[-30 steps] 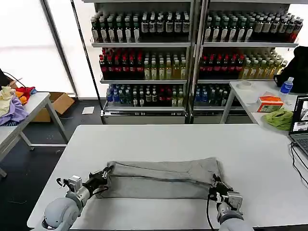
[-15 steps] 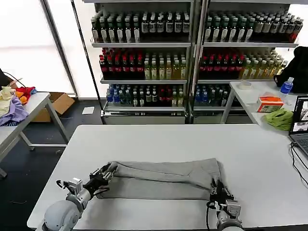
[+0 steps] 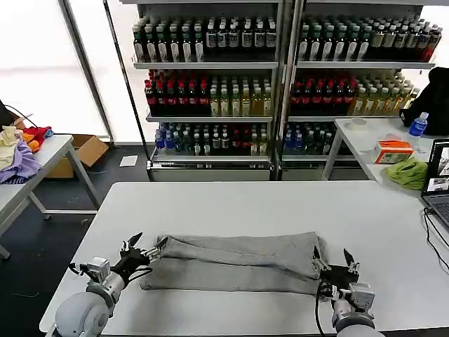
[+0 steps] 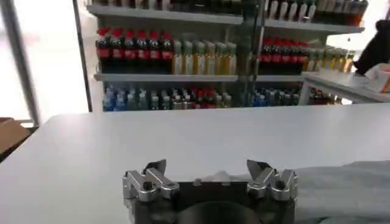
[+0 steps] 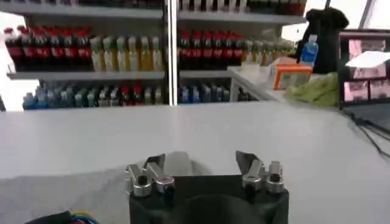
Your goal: Fold and organize the clothes.
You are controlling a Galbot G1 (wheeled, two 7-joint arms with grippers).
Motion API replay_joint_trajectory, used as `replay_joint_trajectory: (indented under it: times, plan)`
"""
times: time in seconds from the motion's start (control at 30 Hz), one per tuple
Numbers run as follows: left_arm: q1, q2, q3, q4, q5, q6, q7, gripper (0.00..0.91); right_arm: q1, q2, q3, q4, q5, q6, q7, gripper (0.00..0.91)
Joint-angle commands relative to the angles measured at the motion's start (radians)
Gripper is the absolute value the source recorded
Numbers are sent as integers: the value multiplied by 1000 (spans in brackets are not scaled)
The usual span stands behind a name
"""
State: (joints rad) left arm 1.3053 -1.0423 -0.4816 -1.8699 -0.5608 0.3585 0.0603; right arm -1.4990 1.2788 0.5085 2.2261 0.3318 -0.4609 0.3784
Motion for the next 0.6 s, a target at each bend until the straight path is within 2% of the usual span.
replay_joint_trajectory:
  times: [0.03,0.4,0.43,0.47,0.5,0.53,0.57,0.6]
  plan:
    - [40,-98,-29,-12,-53,26,-34,907,1,-11,29,126,14,-17,1,907]
    - [45,-142,7,11,-43,51,-37,907,-20,-18,36,125,15,-8,1,907]
    - [44,-144,6,16,-41,52,-36,887,-20,-18,36,125,15,-8,1,907]
    - [45,-145,6,17,-40,52,-35,826,-20,-17,36,125,16,-8,1,907]
    - [45,-145,6,22,-39,52,-33,715,-20,-17,36,126,16,-8,1,907]
    - [45,-145,5,25,-38,52,-33,675,-20,-17,35,125,16,-9,0,907]
    - [45,-145,5,29,-37,51,-33,595,-18,-17,36,124,16,-9,-2,907]
    - [44,-145,4,33,-37,50,-33,453,-17,-18,36,123,16,-9,-2,907]
